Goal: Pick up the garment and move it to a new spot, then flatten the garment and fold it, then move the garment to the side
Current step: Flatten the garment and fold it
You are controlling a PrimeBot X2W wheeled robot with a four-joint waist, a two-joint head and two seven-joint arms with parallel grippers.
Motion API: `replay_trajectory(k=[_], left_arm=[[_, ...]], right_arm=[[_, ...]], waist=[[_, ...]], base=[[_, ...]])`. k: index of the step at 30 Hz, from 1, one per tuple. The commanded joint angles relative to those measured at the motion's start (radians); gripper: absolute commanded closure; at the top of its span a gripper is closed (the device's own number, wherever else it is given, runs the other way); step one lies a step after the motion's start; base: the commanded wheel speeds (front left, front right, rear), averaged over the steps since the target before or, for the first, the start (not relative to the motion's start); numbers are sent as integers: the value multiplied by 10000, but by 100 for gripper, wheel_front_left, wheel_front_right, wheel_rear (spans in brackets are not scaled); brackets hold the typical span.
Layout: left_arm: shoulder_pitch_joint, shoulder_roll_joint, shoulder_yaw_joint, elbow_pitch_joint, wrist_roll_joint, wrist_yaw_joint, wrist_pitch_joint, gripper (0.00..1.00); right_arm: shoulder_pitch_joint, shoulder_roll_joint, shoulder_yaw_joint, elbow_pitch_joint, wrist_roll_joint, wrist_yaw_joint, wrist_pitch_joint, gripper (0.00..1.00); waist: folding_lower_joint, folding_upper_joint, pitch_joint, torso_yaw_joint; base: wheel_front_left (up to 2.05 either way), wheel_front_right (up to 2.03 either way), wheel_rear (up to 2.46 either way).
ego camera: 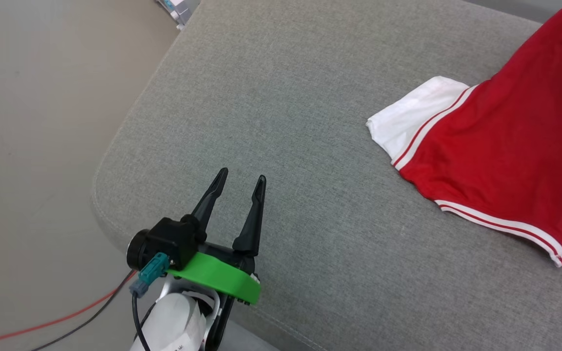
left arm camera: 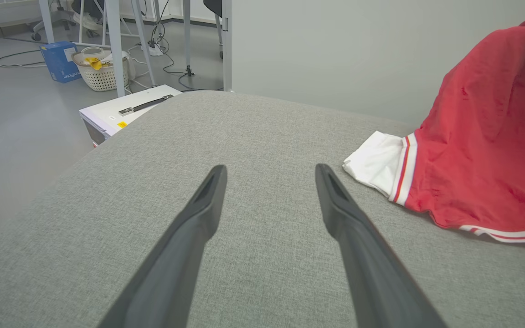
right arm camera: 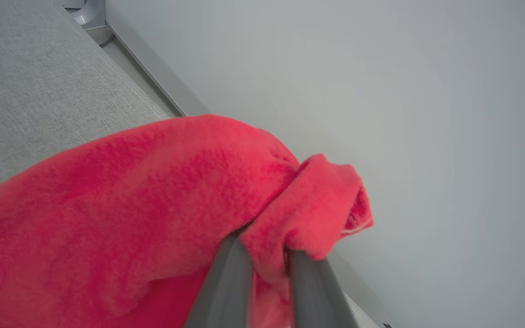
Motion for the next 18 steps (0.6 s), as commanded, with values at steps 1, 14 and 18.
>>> replay_trajectory(k=[1,14,18], left_arm=[[-176,-82,-35,-17,-91,-25,-58,0],[-302,-191,-2,97,-118,-31,-58,0],[-333,-107,125,79,18,-31,-59,0]], right_arm=[[-306,-4,223,384,-37,-9,-211,100],[-817,933,817,3314,127,-9,-1838,0],[-794,1239,642,3562,448,-9,-2540,0]], waist=[[-1,111,321,344],[-1,111,276,323],[-1,111,-64,-13]], base=[[0,0,0],[0,0,0],[0,0,0]])
